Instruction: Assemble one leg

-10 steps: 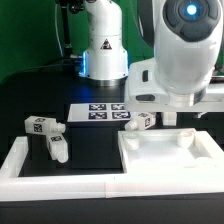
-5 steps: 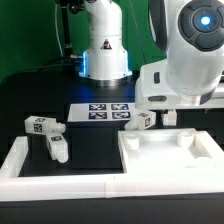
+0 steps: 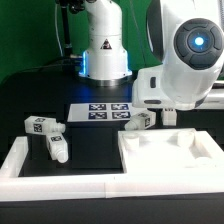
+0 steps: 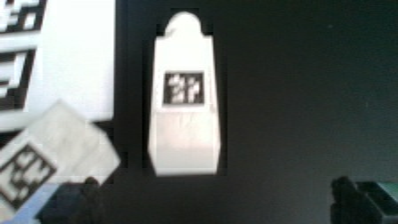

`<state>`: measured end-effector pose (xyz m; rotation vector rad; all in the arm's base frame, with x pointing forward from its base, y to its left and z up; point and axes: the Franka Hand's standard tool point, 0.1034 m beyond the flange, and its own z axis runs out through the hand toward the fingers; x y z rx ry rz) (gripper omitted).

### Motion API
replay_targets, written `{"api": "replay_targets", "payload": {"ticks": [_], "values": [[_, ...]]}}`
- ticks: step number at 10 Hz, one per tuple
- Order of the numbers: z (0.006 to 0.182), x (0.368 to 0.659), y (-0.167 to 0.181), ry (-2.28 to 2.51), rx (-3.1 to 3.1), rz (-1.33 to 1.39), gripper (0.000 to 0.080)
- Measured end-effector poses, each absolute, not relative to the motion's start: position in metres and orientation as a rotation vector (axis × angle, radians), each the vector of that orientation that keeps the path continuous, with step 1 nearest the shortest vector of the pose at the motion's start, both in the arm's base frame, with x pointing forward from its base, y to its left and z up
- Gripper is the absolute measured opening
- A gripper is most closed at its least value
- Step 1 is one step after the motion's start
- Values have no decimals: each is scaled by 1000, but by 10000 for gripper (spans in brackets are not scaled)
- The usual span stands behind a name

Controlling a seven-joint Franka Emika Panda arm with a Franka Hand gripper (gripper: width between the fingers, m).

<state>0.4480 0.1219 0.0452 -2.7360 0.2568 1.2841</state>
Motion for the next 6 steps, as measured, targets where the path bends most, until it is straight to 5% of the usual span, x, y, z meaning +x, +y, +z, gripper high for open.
{"api": "replay_targets", "payload": {"ticks": [6], "values": [[35, 440, 122, 254, -2744, 1268, 648]]}}
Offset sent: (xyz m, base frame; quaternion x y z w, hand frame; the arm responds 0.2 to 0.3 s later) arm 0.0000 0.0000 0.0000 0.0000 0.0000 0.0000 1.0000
